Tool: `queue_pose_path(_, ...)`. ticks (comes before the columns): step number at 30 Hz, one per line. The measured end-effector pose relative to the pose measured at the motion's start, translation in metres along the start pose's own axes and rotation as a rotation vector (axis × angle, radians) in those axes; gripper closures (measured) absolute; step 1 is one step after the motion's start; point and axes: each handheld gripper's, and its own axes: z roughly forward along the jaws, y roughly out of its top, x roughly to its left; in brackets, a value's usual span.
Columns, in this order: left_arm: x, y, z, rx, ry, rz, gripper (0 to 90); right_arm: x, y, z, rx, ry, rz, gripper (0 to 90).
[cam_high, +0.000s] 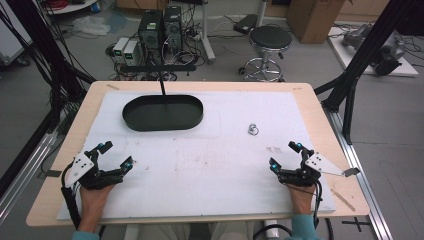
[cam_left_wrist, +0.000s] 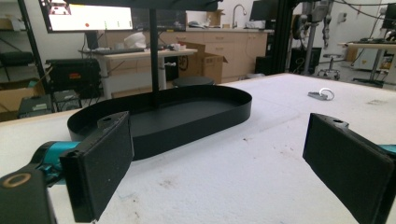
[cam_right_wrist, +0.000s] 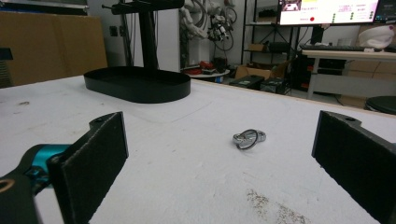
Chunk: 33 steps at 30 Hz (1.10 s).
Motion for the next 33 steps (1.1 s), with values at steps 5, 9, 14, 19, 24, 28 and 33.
queue_pose_path(5, -0.001, 0.000, -0.001, -0.013, -0.002, 0.010, 9.1, 0.000, 0.000, -0.001, 0.002, -0.001, 0.019, 3.0)
queue_pose_path(9, -0.001, 0.000, -0.001, -0.014, -0.002, 0.010, 9.0, -0.001, 0.000, 0.000, -0.002, -0.004, 0.015, 3.0)
queue_pose_path(14, -0.001, 0.000, -0.001, -0.014, -0.002, 0.010, 9.0, -0.001, 0.000, 0.000, -0.001, -0.002, 0.013, 3.0)
queue_pose_path(19, -0.001, 0.000, -0.002, -0.014, -0.002, 0.010, 9.0, -0.001, 0.000, 0.000, -0.003, -0.003, 0.028, 3.0)
queue_pose_path(24, -0.001, -0.001, -0.002, -0.018, -0.003, 0.006, 9.1, -0.003, 0.000, 0.000, -0.003, -0.009, 0.039, 3.0)
queue_pose_path(28, 0.000, -0.001, -0.002, -0.018, -0.004, 0.001, 9.0, -0.006, 0.002, 0.001, 0.006, -0.009, 0.074, 3.0)
queue_pose_path(33, 0.000, -0.001, -0.002, -0.018, -0.005, 0.002, 9.1, -0.011, 0.013, 0.002, 0.026, -0.006, 0.074, 3.0)
